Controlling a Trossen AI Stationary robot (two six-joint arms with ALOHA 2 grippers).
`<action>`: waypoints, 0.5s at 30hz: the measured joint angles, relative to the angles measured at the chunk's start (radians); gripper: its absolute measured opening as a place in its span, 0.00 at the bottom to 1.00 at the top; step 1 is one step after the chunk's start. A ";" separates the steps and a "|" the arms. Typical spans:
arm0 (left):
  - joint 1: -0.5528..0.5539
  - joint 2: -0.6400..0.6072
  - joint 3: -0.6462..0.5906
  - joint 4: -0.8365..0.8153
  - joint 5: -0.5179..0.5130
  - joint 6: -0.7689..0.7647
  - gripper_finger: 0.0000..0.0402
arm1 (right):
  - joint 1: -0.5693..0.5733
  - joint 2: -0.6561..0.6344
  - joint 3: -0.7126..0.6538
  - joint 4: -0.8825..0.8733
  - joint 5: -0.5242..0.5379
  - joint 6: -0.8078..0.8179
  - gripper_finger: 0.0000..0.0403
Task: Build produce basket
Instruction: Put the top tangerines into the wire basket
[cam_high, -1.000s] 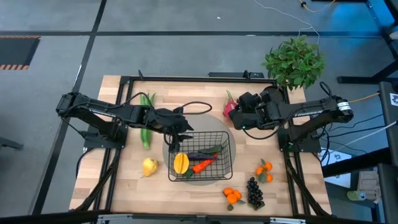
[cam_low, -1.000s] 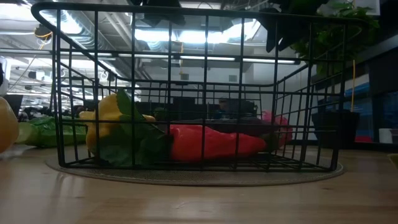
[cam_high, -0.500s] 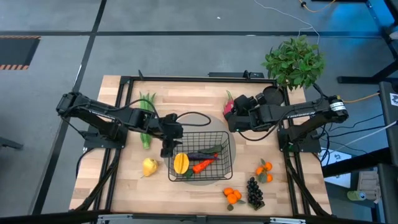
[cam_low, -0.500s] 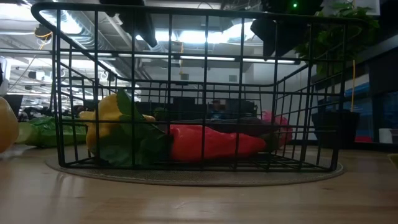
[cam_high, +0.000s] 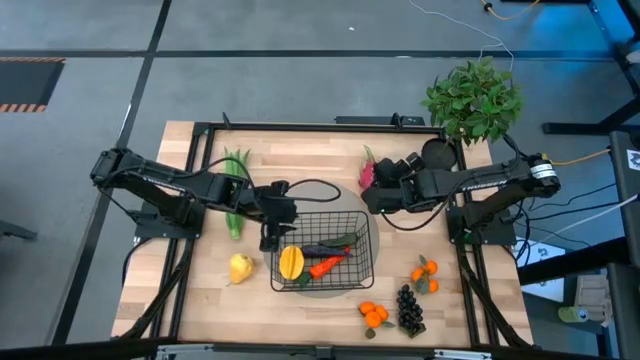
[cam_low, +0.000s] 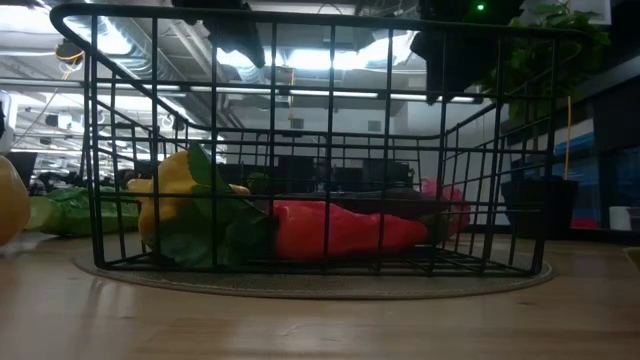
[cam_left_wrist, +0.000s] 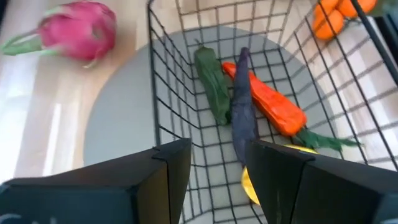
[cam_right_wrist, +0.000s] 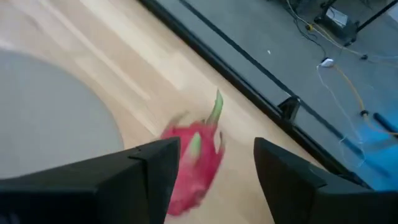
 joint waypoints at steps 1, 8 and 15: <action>0.002 0.000 0.000 0.002 -0.005 0.000 0.34 | 0.004 0.000 0.005 -0.032 -0.002 0.006 0.51; 0.001 0.000 0.000 0.002 -0.009 -0.001 0.34 | 0.093 -0.002 0.106 -0.273 -0.057 0.242 0.51; 0.002 0.000 0.000 0.002 -0.009 0.005 0.34 | 0.218 -0.002 0.099 -0.285 -0.086 0.270 0.51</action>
